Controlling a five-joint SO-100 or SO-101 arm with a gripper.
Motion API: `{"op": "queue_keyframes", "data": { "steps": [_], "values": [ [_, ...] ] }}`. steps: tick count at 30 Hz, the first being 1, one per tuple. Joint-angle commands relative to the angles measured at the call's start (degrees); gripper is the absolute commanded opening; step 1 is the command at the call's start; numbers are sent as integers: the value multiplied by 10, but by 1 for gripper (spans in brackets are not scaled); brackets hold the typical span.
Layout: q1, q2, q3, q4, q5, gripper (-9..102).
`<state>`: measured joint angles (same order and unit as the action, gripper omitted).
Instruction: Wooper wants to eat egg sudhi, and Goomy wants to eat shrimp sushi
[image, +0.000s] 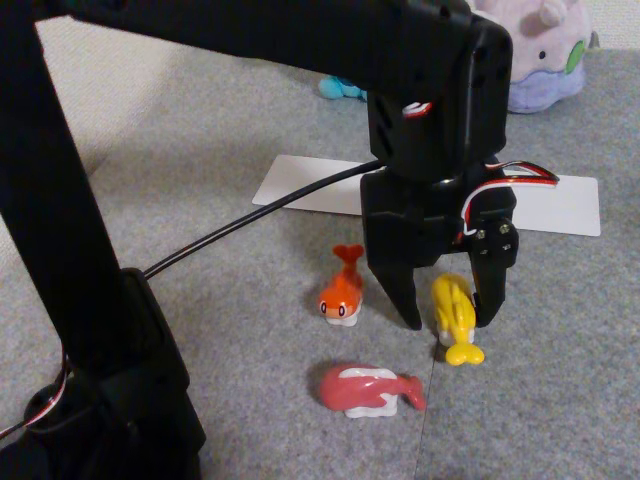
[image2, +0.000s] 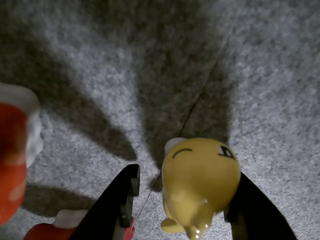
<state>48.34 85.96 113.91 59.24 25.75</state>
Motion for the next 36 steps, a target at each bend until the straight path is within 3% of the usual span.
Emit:
{"op": "queue_keyframes", "data": {
  "steps": [1, 8, 17, 20, 36],
  "values": [
    [1, 4, -20, -6, -1, 17],
    [-1, 4, -20, -7, 3, 4],
    [-3, 20, -21, -2, 18, 4],
    [-5, 50, -38, 6, 69, 4],
    [-246, 221, -130, 116, 327, 4]
  ]
}}
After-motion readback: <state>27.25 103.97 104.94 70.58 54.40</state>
